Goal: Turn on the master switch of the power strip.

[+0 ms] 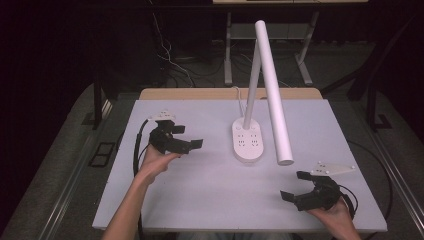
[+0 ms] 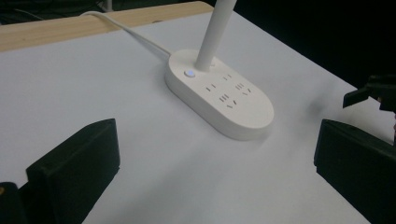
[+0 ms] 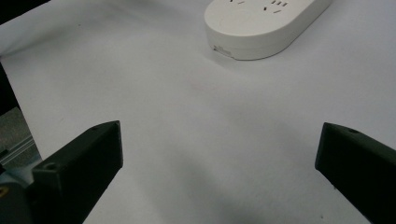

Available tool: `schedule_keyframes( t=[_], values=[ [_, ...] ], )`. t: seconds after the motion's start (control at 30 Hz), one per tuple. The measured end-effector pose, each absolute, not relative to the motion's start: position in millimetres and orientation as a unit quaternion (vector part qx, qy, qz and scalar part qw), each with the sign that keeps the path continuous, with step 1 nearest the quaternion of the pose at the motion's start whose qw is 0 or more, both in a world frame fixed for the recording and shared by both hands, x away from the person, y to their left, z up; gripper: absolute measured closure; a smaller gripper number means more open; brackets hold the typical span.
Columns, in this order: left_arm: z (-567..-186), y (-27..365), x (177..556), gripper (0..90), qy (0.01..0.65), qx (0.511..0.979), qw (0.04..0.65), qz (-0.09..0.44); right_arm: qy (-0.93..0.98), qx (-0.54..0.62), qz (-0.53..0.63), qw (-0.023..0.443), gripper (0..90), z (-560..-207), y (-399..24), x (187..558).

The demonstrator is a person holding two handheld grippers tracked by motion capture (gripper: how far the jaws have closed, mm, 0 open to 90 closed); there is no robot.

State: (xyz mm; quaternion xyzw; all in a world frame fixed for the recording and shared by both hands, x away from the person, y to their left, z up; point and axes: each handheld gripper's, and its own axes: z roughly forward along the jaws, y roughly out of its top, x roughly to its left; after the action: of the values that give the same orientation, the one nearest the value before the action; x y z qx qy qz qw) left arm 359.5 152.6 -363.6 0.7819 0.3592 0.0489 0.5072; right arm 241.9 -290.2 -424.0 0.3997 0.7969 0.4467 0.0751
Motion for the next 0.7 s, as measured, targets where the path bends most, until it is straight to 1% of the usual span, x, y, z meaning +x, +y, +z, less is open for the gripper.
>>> schedule_keyframes(
  t=[0.13, 0.43, 0.7],
  values=[
    [-370.1, 157.7, 347.4, 0.0, 0.358, 0.782, 0.507, 0.061, 0.797, 0.400, 0.446, 0.075, 0.3, -423.9, -290.1, 241.9],
    [-390.5, 167.1, 316.5, 0.0, 0.365, 0.771, 0.518, 0.067, 0.798, 0.398, 0.446, 0.077, 0.3, -424.2, -290.8, 242.2],
    [-404.6, 170.7, 294.4, 0.0, 0.370, 0.771, 0.514, 0.067, 0.798, 0.398, 0.446, 0.078, 0.3, -424.2, -290.8, 242.0]
  ],
)
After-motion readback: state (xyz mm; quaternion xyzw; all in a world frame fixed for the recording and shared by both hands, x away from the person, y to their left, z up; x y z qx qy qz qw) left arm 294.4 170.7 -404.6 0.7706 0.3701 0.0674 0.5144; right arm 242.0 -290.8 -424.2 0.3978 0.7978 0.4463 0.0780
